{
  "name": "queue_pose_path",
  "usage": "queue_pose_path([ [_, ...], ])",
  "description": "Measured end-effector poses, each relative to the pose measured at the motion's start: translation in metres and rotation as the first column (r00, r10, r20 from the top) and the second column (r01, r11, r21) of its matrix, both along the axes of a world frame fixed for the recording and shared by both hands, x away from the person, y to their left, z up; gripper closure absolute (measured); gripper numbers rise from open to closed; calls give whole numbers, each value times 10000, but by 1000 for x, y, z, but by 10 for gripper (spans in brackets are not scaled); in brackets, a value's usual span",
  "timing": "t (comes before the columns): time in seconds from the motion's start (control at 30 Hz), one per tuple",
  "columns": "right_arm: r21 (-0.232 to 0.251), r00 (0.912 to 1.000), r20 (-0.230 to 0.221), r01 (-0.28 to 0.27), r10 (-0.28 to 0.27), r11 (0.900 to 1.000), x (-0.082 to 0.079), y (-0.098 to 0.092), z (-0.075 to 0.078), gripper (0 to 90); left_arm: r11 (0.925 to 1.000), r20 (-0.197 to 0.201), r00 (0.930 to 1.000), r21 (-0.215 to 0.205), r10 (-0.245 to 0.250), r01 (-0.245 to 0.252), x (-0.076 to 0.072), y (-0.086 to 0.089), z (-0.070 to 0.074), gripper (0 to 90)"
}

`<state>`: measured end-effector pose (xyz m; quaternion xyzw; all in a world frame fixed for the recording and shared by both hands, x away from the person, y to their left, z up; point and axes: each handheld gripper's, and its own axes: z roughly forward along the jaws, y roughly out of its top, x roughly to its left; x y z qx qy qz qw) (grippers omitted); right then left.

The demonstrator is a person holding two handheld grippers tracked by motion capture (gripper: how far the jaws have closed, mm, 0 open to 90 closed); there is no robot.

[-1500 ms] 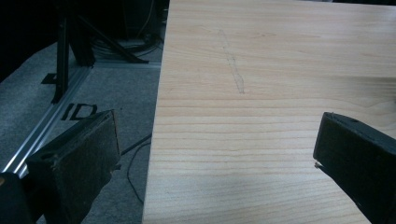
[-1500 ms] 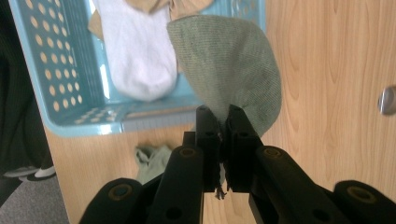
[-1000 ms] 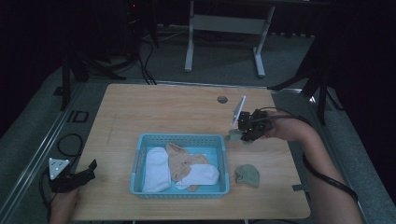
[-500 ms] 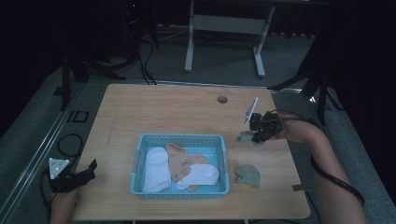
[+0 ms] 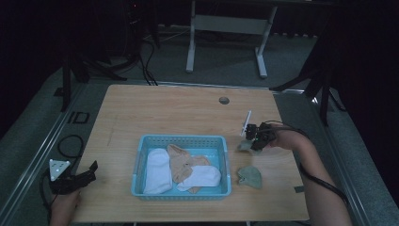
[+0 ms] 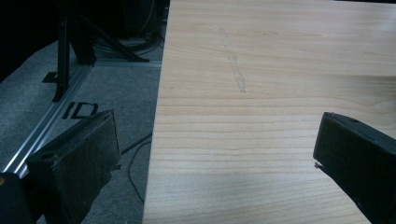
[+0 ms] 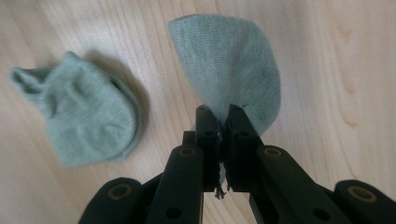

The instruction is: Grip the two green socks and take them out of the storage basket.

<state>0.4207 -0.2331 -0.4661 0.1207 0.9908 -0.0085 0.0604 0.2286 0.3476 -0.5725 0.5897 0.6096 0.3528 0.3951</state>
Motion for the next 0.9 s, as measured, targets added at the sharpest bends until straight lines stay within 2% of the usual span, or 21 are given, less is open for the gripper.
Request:
queue_pose_path([
  [0.07, 24, 10000, 22, -12, 12, 10000, 0, 1, -5, 854, 10000, 6, 10000, -2, -12, 12, 0, 0, 0, 7],
  [0.27, 204, 9986, -504, -145, 155, 9997, -4, 6, -27, 845, 10000, 6, 10000, 5, -13, 13, 0, 0, 0, 7],
  [0.47, 407, 9967, -804, 152, -119, 9991, -6, 9, -44, 822, 10000, -6, 10000, -7, -8, 8, 0, 0, 0, 7],
  [0.57, 477, 9966, -797, 256, -217, 9985, -8, 8, -45, 725, 10000, -9, 10000, -12, -13, 13, 0, 0, 0, 7],
  [0.67, 710, 9978, -603, 321, -278, 9970, -10, 5, -39, 654, 10000, -7, 10000, -19, -19, 19, 0, 0, 0, 7],
  [0.8, 1266, 9986, -321, 467, -430, 9909, -16, -1, -26, 581, 10000, -13, 10000, -19, -18, 18, 0, 0, 0, 7],
  [0.9, 1777, 9971, -178, 758, -738, 9812, -20, -7, -19, 507, 10000, -19, 10000, -22, -18, 18, 0, 0, 0, 7],
])
